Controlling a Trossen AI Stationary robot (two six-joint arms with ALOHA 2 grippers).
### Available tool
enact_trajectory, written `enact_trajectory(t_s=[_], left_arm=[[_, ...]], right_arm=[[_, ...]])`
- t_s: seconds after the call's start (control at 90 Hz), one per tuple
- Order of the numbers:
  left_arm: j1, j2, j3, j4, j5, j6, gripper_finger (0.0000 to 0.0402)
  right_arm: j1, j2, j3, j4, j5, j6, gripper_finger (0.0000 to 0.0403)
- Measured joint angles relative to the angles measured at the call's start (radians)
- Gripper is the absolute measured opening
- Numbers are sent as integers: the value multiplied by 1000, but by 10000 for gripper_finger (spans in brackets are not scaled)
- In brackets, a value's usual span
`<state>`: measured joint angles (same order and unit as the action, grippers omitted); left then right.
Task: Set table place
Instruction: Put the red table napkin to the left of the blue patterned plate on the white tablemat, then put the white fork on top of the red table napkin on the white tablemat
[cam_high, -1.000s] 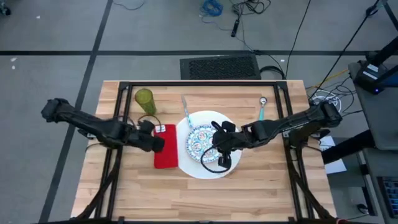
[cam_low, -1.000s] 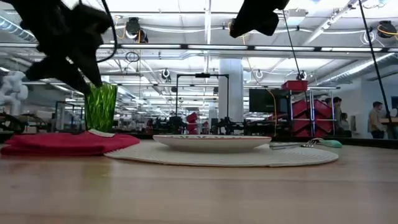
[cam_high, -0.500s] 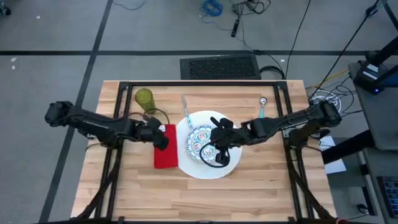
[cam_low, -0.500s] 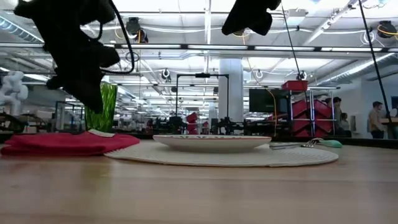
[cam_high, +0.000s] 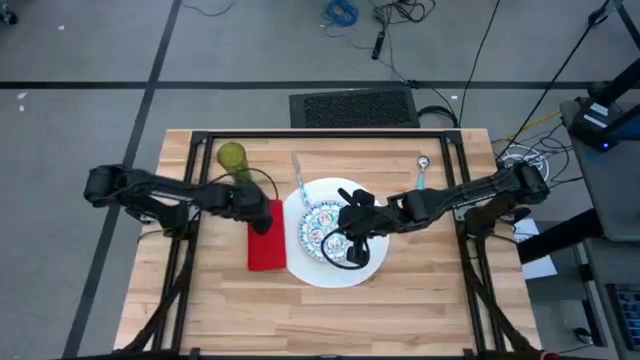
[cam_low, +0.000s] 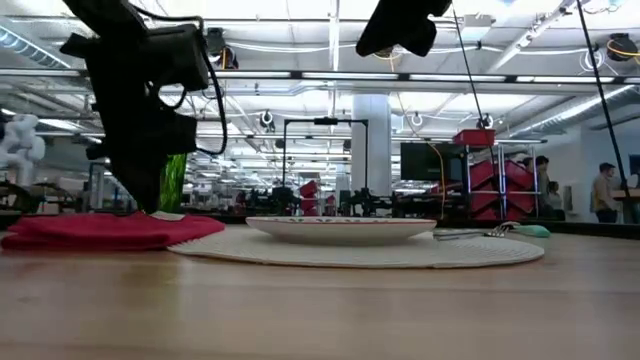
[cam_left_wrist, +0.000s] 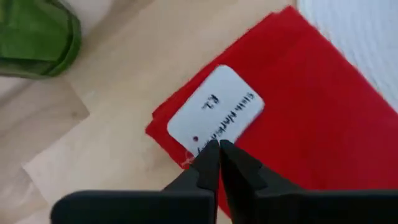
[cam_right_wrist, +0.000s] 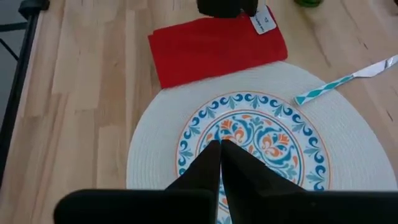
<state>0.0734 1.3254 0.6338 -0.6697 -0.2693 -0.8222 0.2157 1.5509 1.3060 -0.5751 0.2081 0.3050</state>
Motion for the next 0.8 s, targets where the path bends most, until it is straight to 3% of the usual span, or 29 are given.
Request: enact_trajectory(t_s=[0.3,0.522,0.8], left_arm=[[17,84,13,62,4,70,0],[17,11,87,-10,-62,81,0],[1,-127,275,-222,-21,105,0]], right_arm=[[1,0,0,4,0,0,0],[2,0,0,3,0,4,0],[2,0,0,-1,0,22,0]])
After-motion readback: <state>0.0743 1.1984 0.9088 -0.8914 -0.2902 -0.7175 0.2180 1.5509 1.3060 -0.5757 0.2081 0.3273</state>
